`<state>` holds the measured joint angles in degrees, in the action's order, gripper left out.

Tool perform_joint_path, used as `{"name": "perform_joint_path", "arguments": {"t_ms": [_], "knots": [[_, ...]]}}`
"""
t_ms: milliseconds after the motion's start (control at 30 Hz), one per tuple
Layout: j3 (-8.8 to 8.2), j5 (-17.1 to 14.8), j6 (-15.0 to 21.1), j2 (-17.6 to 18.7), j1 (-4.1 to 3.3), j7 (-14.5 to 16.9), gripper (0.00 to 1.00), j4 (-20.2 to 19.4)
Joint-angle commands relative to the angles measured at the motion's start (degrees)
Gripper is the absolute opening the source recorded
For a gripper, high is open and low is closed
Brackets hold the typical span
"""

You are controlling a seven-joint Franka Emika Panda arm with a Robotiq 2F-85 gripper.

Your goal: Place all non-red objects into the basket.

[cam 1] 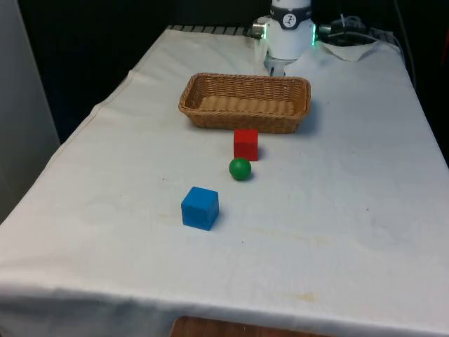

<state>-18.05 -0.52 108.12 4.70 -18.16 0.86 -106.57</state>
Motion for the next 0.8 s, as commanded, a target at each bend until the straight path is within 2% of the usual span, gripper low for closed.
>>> {"name": "perform_joint_path", "arguments": {"t_ms": [0,167,333,467,700,733,767], "knots": [[0.0,-0.3,0.3,1.3,0.0,-0.1,1.0,0.9],[-0.06,0.0,1.5,3.0,0.0,0.0,1.0,1.7],[0.06,-0.5,4.8,6.0,0.0,-0.1,1.0,2.6],[0.11,-0.1,6.0,6.8,-0.06,-0.2,1.0,2.5],[0.4,-0.4,10.5,7.8,-0.17,-0.5,1.0,1.0],[0.34,-0.1,9.3,7.8,-0.11,-0.4,1.0,1.4],[0.46,-0.4,11.1,7.9,-0.17,-0.6,1.0,0.6]]}}
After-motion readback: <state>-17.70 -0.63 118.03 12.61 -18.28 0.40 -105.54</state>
